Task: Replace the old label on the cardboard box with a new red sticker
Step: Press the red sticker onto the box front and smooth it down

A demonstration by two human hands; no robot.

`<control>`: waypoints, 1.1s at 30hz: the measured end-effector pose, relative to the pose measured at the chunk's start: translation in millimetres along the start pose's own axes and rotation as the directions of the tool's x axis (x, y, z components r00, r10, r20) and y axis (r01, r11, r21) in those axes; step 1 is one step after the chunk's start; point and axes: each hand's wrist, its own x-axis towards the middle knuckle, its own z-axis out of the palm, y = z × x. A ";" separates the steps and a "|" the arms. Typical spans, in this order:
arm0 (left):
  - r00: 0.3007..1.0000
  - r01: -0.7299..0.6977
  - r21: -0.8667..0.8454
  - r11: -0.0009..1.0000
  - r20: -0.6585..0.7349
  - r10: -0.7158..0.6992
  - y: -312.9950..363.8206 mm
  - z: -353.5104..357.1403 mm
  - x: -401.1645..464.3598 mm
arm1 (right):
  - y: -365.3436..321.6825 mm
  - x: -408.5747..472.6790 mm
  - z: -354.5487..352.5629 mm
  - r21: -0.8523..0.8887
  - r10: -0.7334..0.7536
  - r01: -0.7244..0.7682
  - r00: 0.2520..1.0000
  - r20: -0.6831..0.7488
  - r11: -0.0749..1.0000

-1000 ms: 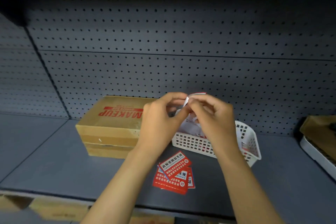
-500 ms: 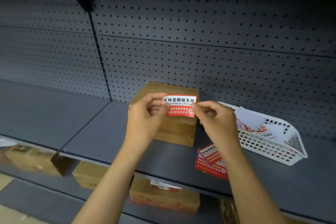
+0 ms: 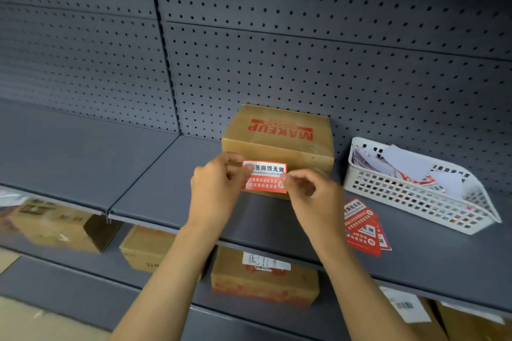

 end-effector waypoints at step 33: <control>0.957 -0.156 0.183 0.971 -0.214 0.194 -24.7 31.7 7.3 | 21.2 -5.7 43.3 0.077 0.026 -0.003 0.956 -0.293 0.997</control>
